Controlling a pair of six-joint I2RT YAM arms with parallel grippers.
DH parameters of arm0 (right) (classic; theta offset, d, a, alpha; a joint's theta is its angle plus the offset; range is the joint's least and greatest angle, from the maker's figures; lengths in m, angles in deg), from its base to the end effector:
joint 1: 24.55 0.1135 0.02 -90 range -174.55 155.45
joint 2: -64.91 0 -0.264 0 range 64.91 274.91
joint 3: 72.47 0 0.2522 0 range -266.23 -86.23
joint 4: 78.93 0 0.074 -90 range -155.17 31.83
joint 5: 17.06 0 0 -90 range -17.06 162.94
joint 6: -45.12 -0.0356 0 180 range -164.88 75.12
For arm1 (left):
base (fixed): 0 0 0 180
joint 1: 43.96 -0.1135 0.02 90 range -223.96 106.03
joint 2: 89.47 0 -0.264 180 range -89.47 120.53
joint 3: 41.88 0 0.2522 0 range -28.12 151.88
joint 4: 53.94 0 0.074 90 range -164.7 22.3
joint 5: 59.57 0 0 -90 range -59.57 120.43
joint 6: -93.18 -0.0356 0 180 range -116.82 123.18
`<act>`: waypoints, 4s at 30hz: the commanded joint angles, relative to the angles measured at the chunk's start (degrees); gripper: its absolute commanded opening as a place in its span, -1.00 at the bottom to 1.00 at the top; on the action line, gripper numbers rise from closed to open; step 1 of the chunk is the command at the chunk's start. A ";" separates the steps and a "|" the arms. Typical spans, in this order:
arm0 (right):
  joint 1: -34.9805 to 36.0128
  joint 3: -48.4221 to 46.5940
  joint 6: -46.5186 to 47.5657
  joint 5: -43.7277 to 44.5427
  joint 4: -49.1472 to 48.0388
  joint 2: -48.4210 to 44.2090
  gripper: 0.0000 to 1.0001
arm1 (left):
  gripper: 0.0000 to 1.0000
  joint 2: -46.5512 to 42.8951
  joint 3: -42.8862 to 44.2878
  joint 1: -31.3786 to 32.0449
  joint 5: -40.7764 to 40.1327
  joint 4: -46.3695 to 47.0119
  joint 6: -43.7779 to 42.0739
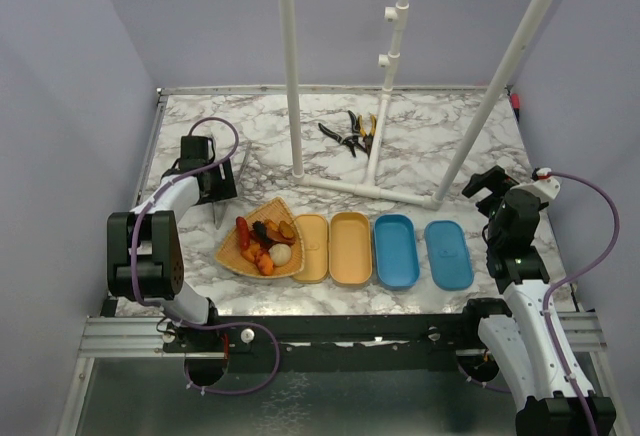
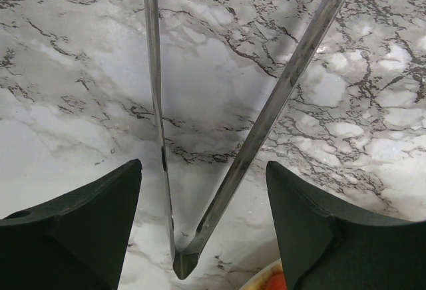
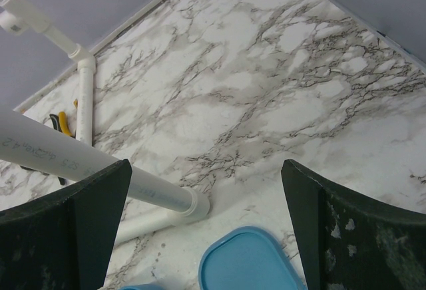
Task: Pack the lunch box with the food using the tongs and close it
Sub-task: Pick up the clamp at the center of the board, then pick up the fake food from the plate.
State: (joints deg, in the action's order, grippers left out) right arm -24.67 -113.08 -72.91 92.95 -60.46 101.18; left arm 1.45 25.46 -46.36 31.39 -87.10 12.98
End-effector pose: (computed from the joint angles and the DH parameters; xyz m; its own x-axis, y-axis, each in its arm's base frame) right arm 0.1628 -0.0125 0.2625 -0.0586 0.4417 -0.8953 0.4094 0.8286 0.3820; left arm 0.3152 0.0126 0.1849 -0.8177 -0.2046 -0.5381 -0.1744 0.9788 -0.1072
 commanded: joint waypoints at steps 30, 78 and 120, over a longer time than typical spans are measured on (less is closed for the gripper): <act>-0.14 0.04 -0.03 -1.35 -1.72 -0.28 1.00 | -0.03 7.78 3.50 3.98 -3.64 -1.81 -3.32; -0.14 -1.57 1.05 -1.19 -1.37 1.17 1.00 | -0.08 -16.05 19.78 6.43 -5.25 -31.43 -0.74; -0.14 -0.93 0.60 -2.39 -1.37 -1.46 1.00 | -0.25 -28.65 21.97 24.27 -11.58 -62.87 15.22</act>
State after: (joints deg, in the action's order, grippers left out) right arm -24.67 -113.15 -72.29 91.11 -61.22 100.19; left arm -25.94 47.86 -23.19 23.41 -149.19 28.00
